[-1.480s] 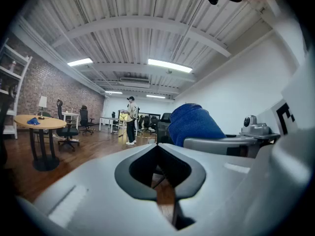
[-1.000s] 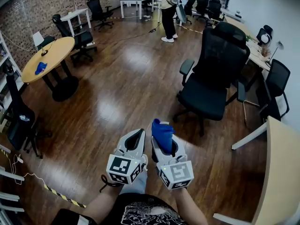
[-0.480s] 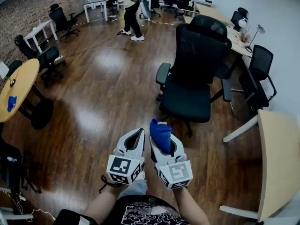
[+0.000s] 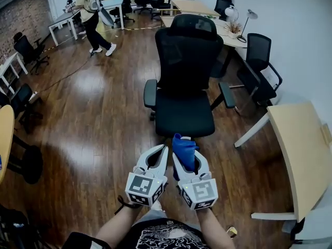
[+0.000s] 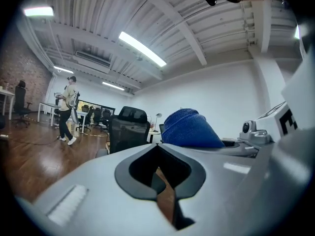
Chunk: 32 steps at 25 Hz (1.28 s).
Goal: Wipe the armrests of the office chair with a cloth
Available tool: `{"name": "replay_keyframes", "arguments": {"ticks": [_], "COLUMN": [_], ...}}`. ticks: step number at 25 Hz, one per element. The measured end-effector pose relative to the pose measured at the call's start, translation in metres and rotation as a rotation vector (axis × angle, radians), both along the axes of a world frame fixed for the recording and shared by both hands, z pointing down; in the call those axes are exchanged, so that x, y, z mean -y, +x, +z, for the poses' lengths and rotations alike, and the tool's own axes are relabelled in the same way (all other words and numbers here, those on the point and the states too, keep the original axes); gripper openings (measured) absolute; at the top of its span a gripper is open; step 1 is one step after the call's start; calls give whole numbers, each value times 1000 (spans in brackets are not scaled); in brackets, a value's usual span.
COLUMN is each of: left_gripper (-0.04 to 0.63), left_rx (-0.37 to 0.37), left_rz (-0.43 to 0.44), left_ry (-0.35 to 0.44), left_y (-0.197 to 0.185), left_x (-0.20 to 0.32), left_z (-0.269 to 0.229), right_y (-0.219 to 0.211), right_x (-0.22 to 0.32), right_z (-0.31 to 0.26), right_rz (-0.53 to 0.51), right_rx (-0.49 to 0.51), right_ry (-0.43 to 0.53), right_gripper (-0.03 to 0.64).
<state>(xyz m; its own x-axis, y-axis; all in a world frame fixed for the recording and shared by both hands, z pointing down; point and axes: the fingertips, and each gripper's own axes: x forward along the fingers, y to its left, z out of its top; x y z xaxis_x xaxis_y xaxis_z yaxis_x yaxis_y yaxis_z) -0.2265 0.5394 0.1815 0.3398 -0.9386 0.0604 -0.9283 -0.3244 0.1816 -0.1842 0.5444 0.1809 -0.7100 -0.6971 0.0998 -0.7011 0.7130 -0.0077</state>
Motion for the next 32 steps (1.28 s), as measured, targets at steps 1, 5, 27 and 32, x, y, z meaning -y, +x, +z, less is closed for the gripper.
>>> {"name": "replay_keyframes", "arguments": {"ticks": [1, 5, 27, 32], "left_gripper": [-25, -25, -25, -25], "left_rx": [1, 5, 17, 18], "left_rz": [14, 39, -139, -179], "left_ry": [1, 1, -53, -86], "left_y": [-1, -10, -94, -100], "left_x": [5, 21, 198, 254], "left_z": [0, 1, 32, 38], "right_y": [0, -9, -95, -104], "right_x": [5, 19, 200, 262], "right_z": [0, 2, 23, 27], "right_rz": [15, 38, -152, -205], "right_rx": [4, 12, 17, 10], "right_ry": [-2, -11, -23, -38], "right_gripper": [140, 140, 140, 140]}}
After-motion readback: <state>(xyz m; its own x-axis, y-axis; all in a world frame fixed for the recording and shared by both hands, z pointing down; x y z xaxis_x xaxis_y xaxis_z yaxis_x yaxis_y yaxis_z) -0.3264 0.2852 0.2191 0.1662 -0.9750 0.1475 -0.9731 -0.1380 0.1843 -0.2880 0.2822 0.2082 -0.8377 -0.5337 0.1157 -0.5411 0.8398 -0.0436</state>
